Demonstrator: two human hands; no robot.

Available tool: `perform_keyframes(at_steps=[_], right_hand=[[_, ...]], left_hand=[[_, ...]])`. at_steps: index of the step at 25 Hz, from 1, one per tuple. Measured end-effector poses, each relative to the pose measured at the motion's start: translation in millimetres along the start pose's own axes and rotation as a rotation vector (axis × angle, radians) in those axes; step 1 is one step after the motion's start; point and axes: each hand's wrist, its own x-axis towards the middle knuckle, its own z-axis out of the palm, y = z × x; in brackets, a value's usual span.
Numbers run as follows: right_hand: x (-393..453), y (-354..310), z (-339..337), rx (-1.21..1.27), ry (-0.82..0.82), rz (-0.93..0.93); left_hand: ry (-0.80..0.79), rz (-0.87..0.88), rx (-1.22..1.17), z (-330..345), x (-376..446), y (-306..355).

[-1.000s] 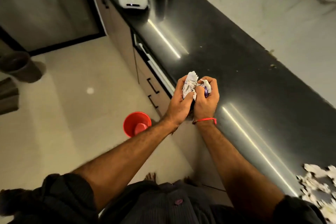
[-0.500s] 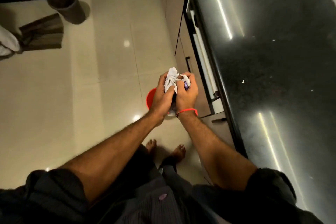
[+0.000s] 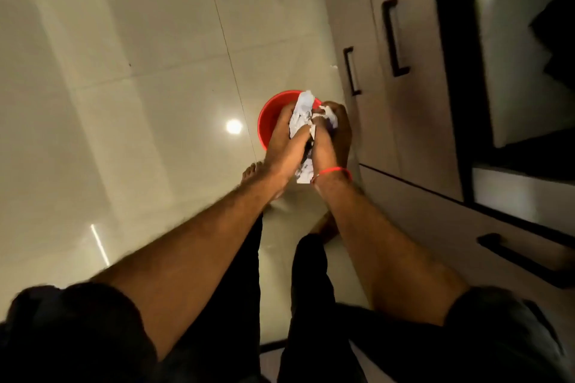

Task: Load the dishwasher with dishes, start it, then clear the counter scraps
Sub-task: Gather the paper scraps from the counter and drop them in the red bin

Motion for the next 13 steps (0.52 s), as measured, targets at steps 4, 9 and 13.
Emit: perform_keyframes(at_steps=[4,9,13], right_hand=[[69.0,77.1,29.4,-0.058,-0.025,0.012],[123.4,141.4,43.1,-0.104,-0.081,0.129],[141.6,152.9,47.3,-0.114,-0.129,0.236]], left_hand=[[-0.089,-0.065,0.103,-26.1,94.1,-70.9],[-0.209,-0.102,0.33,-40.9,166.1,-131.6],[-0.15,-0.142,0.504,-44.7,193.8,-147.0]])
